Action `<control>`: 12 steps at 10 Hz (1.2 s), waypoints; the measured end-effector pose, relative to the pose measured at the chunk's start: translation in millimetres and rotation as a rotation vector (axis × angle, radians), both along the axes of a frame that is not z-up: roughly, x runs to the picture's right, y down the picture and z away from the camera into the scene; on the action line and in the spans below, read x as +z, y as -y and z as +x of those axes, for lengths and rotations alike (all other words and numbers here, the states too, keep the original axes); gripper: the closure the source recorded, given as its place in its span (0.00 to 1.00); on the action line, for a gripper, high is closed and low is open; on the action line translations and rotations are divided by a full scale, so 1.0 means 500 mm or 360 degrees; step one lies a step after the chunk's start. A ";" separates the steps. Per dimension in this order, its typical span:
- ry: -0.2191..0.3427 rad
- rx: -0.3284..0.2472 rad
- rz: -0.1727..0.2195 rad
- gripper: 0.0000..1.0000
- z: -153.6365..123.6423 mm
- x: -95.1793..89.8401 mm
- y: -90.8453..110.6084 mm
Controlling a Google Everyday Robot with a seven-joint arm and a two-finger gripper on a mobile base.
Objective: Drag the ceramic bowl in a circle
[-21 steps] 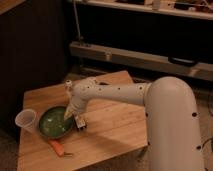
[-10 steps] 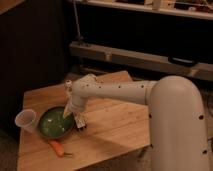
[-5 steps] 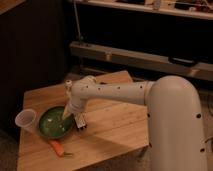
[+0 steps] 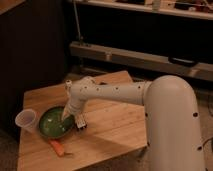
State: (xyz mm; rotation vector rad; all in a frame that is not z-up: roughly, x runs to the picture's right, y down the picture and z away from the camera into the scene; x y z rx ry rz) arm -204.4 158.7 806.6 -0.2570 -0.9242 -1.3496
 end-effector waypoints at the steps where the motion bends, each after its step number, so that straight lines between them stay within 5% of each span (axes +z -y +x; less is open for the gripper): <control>1: 0.0001 -0.0002 -0.0008 0.48 -0.003 0.002 -0.003; 12: 0.0032 -0.0030 -0.0069 0.48 -0.044 0.021 -0.036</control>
